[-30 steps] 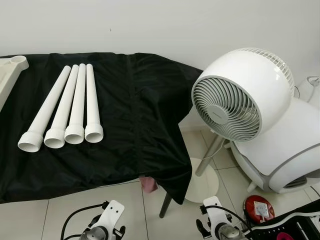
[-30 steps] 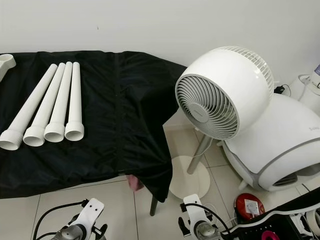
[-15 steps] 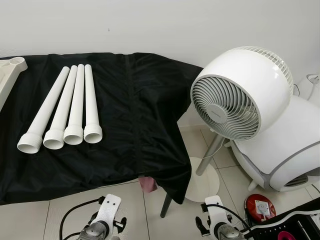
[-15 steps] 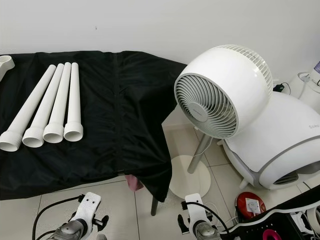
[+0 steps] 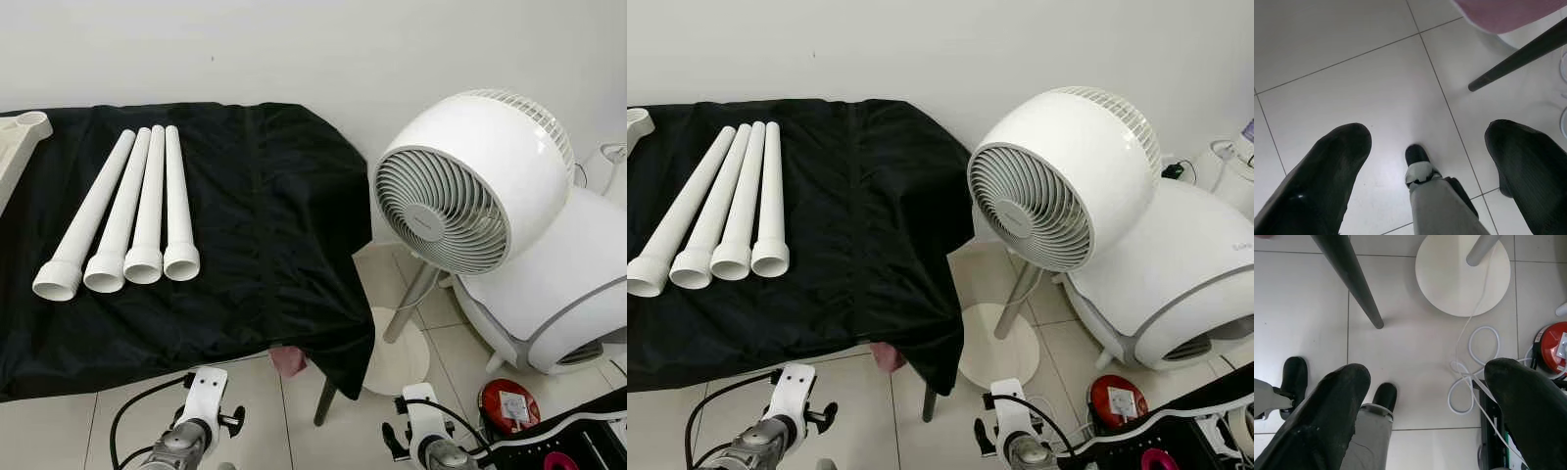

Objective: Building children table

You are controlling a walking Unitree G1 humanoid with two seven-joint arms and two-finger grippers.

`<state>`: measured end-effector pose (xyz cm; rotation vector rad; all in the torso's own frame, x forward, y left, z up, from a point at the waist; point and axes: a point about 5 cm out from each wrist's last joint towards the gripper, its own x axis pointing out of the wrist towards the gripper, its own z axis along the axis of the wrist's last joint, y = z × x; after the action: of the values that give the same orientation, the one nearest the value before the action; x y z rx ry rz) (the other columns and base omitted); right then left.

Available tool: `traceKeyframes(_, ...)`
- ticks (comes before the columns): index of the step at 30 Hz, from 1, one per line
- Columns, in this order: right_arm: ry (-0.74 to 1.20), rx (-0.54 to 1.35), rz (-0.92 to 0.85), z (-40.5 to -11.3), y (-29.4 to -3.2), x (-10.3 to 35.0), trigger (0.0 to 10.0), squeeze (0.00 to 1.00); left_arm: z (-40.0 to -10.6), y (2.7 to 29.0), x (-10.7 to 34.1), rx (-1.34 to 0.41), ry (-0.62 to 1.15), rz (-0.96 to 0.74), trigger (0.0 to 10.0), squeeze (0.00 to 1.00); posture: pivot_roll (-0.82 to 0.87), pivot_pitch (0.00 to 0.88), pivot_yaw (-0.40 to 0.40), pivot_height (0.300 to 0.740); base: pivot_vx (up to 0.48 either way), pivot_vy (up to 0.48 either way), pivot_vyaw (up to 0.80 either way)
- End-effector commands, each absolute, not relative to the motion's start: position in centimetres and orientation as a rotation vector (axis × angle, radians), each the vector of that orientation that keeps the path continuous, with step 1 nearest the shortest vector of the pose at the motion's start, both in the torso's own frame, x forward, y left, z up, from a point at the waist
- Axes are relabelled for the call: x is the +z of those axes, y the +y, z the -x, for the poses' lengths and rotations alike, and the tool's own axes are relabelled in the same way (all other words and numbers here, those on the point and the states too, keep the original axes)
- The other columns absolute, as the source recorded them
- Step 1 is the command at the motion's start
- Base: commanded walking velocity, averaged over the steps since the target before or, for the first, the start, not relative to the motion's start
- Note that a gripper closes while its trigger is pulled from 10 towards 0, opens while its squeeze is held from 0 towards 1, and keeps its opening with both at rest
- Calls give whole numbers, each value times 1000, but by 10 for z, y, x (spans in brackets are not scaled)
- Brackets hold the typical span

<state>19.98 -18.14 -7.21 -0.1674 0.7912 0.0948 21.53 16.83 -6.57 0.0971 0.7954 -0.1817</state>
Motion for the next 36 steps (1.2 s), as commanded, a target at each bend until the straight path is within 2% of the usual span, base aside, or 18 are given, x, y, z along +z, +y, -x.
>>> traceKeyframes(1,809,85,152,-194,-181,-75,10000,0,-208,168,-70,-198,818,-100,10000,0,-66,0,0,740,0,0,0)
traceKeyframes(10,821,110,184,-191,-179,-77,10000,0,-201,159,-73,-325,823,-186,10000,0,-75,0,-16,740,0,0,0)
traceKeyframes(12,824,127,189,-190,-178,-78,10000,0,-200,154,-73,-391,813,-220,10000,0,-78,0,-17,740,0,0,800)
traceKeyframes(15,823,123,193,-190,-179,-78,10000,0,-199,154,-74,-398,811,-220,10000,0,-77,0,-12,740,0,0,800)
traceKeyframes(18,825,116,191,-189,-181,-78,10000,0,-199,158,-73,-354,818,-194,10000,0,-74,0,-11,740,0,0,800)
traceKeyframes(23,824,114,190,-190,-181,-78,10000,0,-204,171,-72,-187,823,-102,10000,0,-63,0,-12,740,0,0,800)
traceKeyframes(27,829,104,177,-189,-181,-78,10000,0,-205,175,-71,-133,822,-64,10000,0,-60,0,-12,740,0,0,0)
traceKeyframes(36,836,121,196,-190,-180,-78,10000,0,-211,179,-68,-84,812,-31,10000,0,-54,0,-21,740,0,351,0)
